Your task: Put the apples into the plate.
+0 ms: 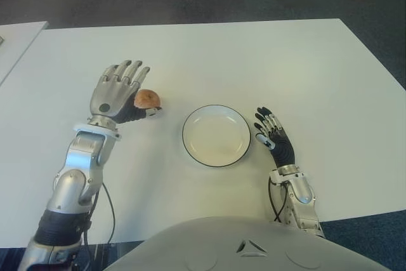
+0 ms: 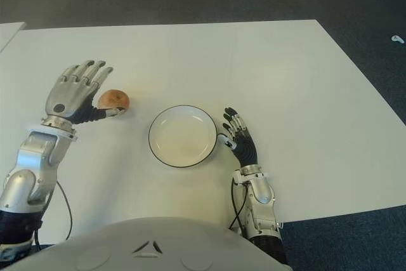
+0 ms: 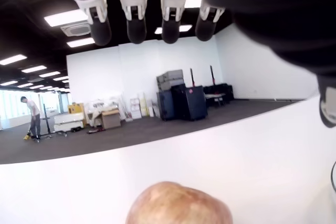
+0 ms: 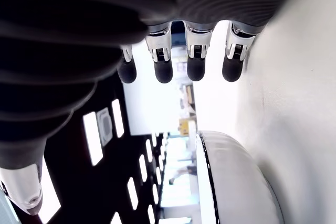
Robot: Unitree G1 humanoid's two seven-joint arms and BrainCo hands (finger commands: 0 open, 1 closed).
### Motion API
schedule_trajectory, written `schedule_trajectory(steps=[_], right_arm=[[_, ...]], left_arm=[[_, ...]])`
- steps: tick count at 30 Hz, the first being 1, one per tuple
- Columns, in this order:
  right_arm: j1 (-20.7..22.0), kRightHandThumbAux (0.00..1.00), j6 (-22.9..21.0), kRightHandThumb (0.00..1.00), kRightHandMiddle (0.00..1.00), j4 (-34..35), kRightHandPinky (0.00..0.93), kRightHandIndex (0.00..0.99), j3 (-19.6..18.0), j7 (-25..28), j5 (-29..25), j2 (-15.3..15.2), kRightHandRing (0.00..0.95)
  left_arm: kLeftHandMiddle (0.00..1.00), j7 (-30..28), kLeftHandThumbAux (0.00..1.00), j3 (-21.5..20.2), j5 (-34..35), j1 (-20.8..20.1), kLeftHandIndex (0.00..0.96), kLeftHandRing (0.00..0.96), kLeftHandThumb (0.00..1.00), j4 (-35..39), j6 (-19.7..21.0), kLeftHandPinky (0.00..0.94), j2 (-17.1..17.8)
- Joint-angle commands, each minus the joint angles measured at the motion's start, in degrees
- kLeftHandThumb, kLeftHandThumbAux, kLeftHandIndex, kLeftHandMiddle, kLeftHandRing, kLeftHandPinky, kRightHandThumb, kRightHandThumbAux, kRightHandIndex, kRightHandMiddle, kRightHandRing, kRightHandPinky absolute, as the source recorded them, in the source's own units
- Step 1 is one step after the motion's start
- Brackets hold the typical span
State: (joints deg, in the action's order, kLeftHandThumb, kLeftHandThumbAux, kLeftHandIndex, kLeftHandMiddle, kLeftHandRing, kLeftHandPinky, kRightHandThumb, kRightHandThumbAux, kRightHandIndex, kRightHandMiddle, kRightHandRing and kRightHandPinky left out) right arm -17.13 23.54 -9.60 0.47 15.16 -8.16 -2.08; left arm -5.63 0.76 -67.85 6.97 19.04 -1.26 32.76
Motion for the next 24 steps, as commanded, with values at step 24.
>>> schedule_trajectory(steps=[24], right_arm=[[-1.7,0.577,1.0,0.127,0.000,-10.0,0.000,0.000,0.4,0.1,-0.1,1.2,0.000]], left_arm=[[0.000,1.5,0.312,9.4,1.6,-11.0,0.000,0.000,0.289,-20.1,-3.7,0.000,7.9]])
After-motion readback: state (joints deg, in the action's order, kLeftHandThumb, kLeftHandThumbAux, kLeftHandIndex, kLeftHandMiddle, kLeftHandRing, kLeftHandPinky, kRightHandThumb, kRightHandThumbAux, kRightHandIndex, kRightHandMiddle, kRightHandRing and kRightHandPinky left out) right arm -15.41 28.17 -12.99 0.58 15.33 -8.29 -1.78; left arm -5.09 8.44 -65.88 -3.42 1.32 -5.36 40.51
